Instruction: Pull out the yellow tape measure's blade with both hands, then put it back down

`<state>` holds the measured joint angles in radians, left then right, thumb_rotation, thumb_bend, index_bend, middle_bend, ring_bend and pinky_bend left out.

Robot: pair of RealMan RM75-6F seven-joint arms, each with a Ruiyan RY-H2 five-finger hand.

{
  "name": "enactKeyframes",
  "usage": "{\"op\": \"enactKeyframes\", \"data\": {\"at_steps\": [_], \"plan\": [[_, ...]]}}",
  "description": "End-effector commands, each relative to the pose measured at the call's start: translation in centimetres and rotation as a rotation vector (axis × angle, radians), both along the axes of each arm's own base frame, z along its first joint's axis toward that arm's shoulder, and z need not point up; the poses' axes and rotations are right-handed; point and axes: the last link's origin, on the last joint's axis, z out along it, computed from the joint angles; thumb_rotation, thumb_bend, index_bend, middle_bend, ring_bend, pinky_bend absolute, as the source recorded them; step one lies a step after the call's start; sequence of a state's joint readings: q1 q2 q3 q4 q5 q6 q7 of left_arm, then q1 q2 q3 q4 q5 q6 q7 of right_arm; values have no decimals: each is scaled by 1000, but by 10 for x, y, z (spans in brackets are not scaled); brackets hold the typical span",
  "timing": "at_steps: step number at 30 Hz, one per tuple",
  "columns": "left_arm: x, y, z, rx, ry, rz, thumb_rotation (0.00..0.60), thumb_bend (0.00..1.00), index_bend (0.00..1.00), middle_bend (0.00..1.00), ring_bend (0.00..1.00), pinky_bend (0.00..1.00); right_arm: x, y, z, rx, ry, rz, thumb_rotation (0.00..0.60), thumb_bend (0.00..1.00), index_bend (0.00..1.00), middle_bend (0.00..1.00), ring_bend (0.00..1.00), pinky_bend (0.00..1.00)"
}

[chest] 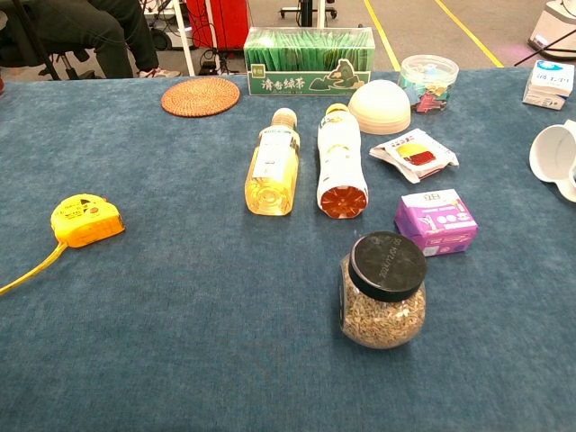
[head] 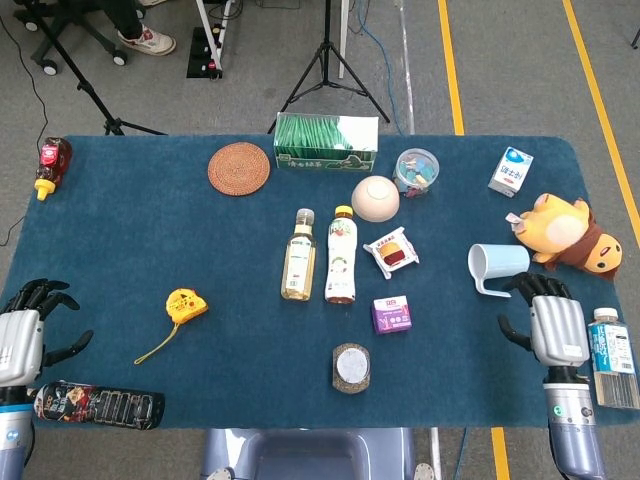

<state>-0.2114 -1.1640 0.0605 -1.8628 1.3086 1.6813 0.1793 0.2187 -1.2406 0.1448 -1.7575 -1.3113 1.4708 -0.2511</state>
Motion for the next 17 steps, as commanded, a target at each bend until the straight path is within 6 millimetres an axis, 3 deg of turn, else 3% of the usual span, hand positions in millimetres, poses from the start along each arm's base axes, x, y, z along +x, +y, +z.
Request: {"op": "enactKeyframes", "data": {"at_steps": [1,17], "plan": [[0,-4,-1,-4,-7,5,600,157,461,297,173,284,-1,5,3,-11,-2,-7,600,327,388,314,265,225],[5,-19,4,-20,-22,14,600,157,461,297,173,285,-5,21,8,-26,-24,13,600,327,397,317,263,223]]}}
